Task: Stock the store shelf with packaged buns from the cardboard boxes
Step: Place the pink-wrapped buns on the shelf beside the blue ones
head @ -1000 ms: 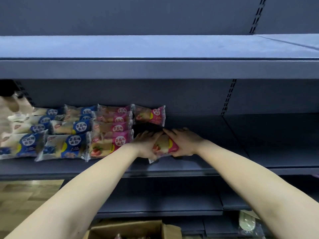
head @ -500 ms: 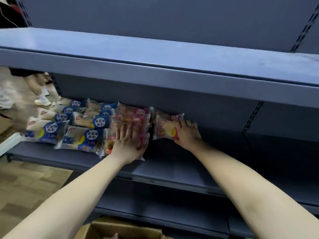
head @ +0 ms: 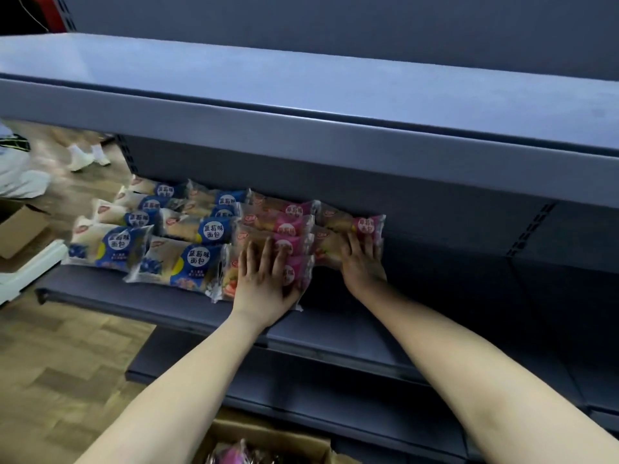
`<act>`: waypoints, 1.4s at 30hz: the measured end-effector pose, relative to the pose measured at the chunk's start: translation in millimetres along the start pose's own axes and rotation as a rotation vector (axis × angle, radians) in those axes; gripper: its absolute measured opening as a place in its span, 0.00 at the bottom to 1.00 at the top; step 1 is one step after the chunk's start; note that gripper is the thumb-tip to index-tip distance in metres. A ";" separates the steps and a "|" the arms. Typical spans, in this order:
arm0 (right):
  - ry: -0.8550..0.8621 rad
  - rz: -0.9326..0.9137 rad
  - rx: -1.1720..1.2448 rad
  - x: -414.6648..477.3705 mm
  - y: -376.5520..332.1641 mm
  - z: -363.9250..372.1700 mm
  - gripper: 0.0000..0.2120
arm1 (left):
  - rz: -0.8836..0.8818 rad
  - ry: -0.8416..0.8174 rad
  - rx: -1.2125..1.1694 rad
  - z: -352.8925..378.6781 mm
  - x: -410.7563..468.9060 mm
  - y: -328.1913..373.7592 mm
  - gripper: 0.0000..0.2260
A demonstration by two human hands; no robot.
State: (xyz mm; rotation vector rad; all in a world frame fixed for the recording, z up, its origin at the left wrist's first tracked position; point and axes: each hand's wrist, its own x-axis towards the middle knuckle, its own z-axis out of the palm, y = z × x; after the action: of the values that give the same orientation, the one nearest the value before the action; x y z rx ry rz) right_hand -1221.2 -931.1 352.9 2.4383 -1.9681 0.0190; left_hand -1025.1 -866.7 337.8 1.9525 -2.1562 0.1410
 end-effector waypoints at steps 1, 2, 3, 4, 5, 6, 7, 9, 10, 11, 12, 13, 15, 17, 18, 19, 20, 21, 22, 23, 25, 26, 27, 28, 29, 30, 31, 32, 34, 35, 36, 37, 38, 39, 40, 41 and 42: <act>-0.005 0.007 0.004 0.4 0.4 0.3 0.28 | -0.005 -0.002 0.002 0.4 0.1 -0.6 0.38; -0.003 0.016 0.005 -0.3 -0.2 0.1 0.28 | -0.010 -0.003 0.005 0.6 0.0 -1.2 0.39; 0.010 0.028 0.004 -2.0 -1.9 0.4 0.29 | -0.012 -0.001 0.008 0.2 -0.3 -1.3 0.39; 0.030 0.037 0.007 -4.5 -5.5 1.3 0.30 | -0.012 0.002 0.010 0.0 -0.3 -1.4 0.39; 0.065 0.038 0.013 -7.6 -9.9 3.8 0.30 | -0.010 0.009 0.013 0.6 -0.3 -1.7 0.40; 0.113 0.025 0.031 -10.8 -13.7 7.0 0.31 | -0.006 0.018 0.015 1.9 -0.1 -1.9 0.40; 0.158 0.015 0.058 -13.6 -16.6 9.6 0.31 | -0.004 0.028 0.014 3.1 -0.1 -2.2 0.40; 0.226 0.038 0.115 -15.0 -16.5 14.8 0.29 | 0.002 0.055 0.006 5.2 0.6 -3.4 0.38; 0.250 0.058 0.120 -15.1 -15.1 16.9 0.28 | 0.008 0.069 0.001 5.9 0.8 -3.9 0.37; 0.265 0.072 0.118 -15.3 -13.3 18.5 0.27 | 0.016 0.081 -0.003 6.3 0.9 -4.1 0.36; 0.273 0.068 0.112 -15.1 -11.5 20.3 0.26 | 0.026 0.090 -0.005 6.0 0.8 -4.1 0.36; 0.261 0.058 0.105 -15.1 -10.8 20.3 0.25 | 0.031 0.098 -0.006 5.2 0.5 -4.0 0.35; 0.209 0.052 0.089 -16.7 -12.4 18.3 0.25 | 0.029 0.118 -0.007 2.7 -1.7 -3.4 0.33; 0.188 0.088 0.088 -20.5 -15.2 16.5 0.27 | 0.029 0.143 -0.003 -0.7 -4.1 -2.5 0.31; 0.183 0.111 0.096 -24.0 -18.2 15.1 0.28 | 0.038 0.148 0.002 -2.3 -5.6 -2.2 0.31; 0.176 0.126 0.103 -28.0 -22.9 13.1 0.28 | 0.051 0.141 0.010 -4.0 -7.3 -2.3 0.31; 0.163 0.132 0.109 -32.3 -28.8 10.2 0.28 | 0.063 0.134 0.013 -6.4 -9.9 -2.9 0.31; 0.148 0.134 0.116 -36.2 -34.9 7.6 0.28 | 0.075 0.136 0.010 -8.2 -14.0 -4.3 0.31; 0.138 0.134 0.128 -40.0 -41.1 4.5 0.29 | 0.087 0.138 0.001 -9.3 -20.0 -7.0 0.31; 0.134 0.132 0.146 -43.6 -47.1 1.0 0.29 | 0.105 0.133 -0.007 -9.4 -28.1 -11.1 0.32; 0.149 0.121 0.196 -50.2 -59.1 -4.8 0.28 | 0.151 0.116 0.007 -6.9 -48.5 -22.6 0.32; 0.164 0.117 0.222 -53.4 -65.9 -7.0 0.27 | 0.167 0.107 0.023 -5.7 -59.4 -29.7 0.31; 0.189 0.114 0.240 -56.6 -73.5 -8.4 0.27 | 0.173 0.097 0.036 -4.9 -70.3 -37.4 0.31; 0.227 0.107 0.246 -59.3 -80.4 -10.2 0.27 | 0.175 0.085 0.046 -4.4 -79.6 -44.3 0.31; 0.275 0.087 0.243 -62.3 -89.3 -11.3 0.27 | 0.174 0.076 0.058 -4.2 -89.5 -52.5 0.31; 0.326 0.050 0.233 -66.0 -99.7 -12.6 0.25 | 0.176 0.069 0.070 -4.3 -99.8 -61.3 0.30; 0.380 0.003 0.223 -69.6 -109.4 -13.7 0.24 | 0.180 0.066 0.076 -4.5 -109.2 -69.5 0.29; 0.428 -0.049 0.211 -73.2 -119.2 -14.6 0.22 | 0.185 0.067 0.076 -4.5 -118.3 -77.7 0.28; 0.495 -0.156 0.183 -80.7 -138.5 -14.5 0.19 | 0.200 0.072 0.070 -3.2 -135.1 -93.2 0.26; 0.510 -0.209 0.174 -85.9 -147.7 -13.1 0.17 | 0.205 0.063 0.062 -1.3 -143.1 -99.9 0.25; 0.517 -0.259 0.168 -91.7 -156.7 -9.9 0.17 | 0.210 0.051 0.054 0.7 -150.7 -105.4 0.24; 0.520 -0.302 0.168 -98.1 -165.6 -5.1 0.18 | 0.216 0.039 0.044 3.7 -158.4 -109.4 0.23; 0.520 -0.333 0.175 -104.9 -174.1 1.7 0.18 | 0.219 0.020 0.033 7.6 -166.2 -112.4 0.23; 0.513 -0.360 0.187 -112.1 -182.4 12.2 0.17 | 0.211 -0.010 0.019 12.7 -174.7 -114.3 0.23; 0.493 -0.383 0.201 -120.5 -190.6 25.5 0.15 | 0.192 -0.048 0.005 18.6 -183.7 -115.2 0.23; 0.459 -0.405 0.212 -130.1 -198.6 40.1 0.15 | 0.162 -0.089 -0.011 26.1 -193.7 -115.7 0.23; 0.416 -0.424 0.217 -140.5 -205.8 56.0 0.15 | 0.128 -0.132 -0.025 34.4 -204.2 -115.4 0.24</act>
State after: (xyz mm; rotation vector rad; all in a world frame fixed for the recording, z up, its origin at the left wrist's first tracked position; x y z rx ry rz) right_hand -1049.4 -751.1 295.1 2.6475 -1.3195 0.7029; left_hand -896.6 -689.0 247.5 1.8588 -2.3551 0.0057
